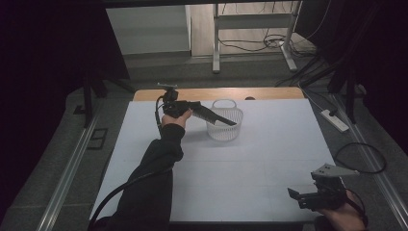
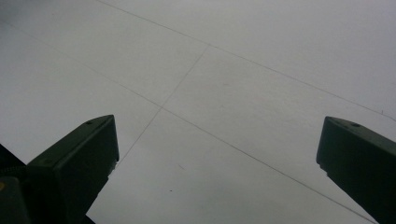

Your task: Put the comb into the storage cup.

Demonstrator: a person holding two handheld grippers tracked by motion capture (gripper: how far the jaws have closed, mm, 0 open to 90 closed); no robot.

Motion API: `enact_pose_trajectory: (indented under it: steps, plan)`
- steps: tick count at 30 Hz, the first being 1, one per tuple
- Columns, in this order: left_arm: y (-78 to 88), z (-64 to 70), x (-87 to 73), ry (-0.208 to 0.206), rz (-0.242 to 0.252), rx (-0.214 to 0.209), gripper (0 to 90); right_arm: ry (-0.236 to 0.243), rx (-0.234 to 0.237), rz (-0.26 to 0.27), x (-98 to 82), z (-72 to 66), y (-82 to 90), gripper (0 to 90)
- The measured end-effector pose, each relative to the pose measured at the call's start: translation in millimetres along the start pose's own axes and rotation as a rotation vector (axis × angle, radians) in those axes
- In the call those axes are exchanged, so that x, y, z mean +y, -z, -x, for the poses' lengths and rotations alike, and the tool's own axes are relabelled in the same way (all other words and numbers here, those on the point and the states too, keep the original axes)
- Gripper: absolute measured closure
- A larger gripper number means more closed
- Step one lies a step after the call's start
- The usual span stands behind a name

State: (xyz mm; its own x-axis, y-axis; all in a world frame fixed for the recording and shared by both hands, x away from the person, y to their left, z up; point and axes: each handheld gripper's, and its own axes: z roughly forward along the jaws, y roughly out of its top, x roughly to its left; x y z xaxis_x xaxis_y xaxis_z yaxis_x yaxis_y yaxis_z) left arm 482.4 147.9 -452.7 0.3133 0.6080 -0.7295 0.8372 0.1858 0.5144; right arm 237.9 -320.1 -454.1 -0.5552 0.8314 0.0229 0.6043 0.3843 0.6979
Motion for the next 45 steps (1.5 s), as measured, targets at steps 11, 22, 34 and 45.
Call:
enact_pose_trajectory:
  steps: [11,22,34,45]
  plan:
    - [0.1,-3.9,-0.8,0.027,0.007,0.002,81.9,0.003,-0.001,-0.002,0.1,-0.1,0.0,0.0]
    - [2.6,-5.5,-0.4,0.042,0.02,0.002,77.5,0.004,0.002,-0.003,0.1,-0.1,-0.1,0.0]
    - [4.5,-4.2,1.9,0.035,0.019,0.012,62.9,0.004,0.002,-0.001,0.1,-0.2,0.0,0.0]
    - [7.7,0.0,4.6,0.009,0.017,0.028,45.9,0.002,0.004,0.002,0.0,0.1,0.3,0.0]
